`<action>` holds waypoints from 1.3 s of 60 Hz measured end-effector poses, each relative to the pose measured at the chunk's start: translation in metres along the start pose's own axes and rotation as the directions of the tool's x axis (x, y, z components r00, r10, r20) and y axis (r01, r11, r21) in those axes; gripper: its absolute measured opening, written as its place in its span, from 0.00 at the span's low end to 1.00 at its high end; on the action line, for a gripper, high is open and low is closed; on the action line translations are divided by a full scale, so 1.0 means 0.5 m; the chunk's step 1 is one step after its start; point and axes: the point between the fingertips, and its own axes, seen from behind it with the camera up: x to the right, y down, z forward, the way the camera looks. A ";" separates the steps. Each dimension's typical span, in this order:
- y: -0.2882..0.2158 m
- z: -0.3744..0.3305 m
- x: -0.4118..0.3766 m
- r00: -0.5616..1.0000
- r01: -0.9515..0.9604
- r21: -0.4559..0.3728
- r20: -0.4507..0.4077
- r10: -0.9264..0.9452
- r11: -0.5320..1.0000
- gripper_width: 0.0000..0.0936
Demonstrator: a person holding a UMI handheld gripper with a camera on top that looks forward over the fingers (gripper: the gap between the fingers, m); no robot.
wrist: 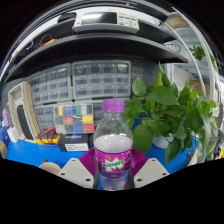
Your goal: Pour water
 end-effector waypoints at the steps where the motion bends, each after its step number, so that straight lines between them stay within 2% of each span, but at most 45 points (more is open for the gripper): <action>1: 0.003 0.003 0.001 1.000 0.001 0.002 0.001 -0.001 1.000 0.44; 6: 0.027 0.016 0.003 1.000 0.010 0.010 0.012 -0.010 1.000 0.47; 8: 0.018 0.012 0.001 1.000 0.013 0.052 0.015 -0.014 0.999 0.46; 18: 0.017 -0.004 -0.008 0.999 0.036 0.106 0.028 -0.039 0.994 0.47; 31: 0.022 -0.020 0.003 1.000 -0.001 0.131 0.027 -0.002 0.991 0.56; 34: 0.038 -0.020 -0.001 0.999 -0.022 0.101 0.042 0.018 0.995 0.63; 36: 0.052 -0.020 -0.001 0.999 -0.025 0.073 0.042 0.022 0.997 0.72; 38: 0.068 -0.018 0.007 1.000 -0.014 0.042 0.023 0.014 0.999 0.76; 42: 0.091 -0.025 0.013 1.000 0.018 0.001 0.002 -0.018 1.000 0.92; 44: 0.094 -0.032 0.009 1.000 0.024 -0.003 0.001 -0.024 1.000 0.94; 63: 0.128 -0.187 -0.046 1.000 0.007 -0.067 0.005 -0.006 0.998 0.92; 78: 0.077 -0.346 -0.160 0.997 0.060 -0.058 0.060 -0.057 0.997 0.92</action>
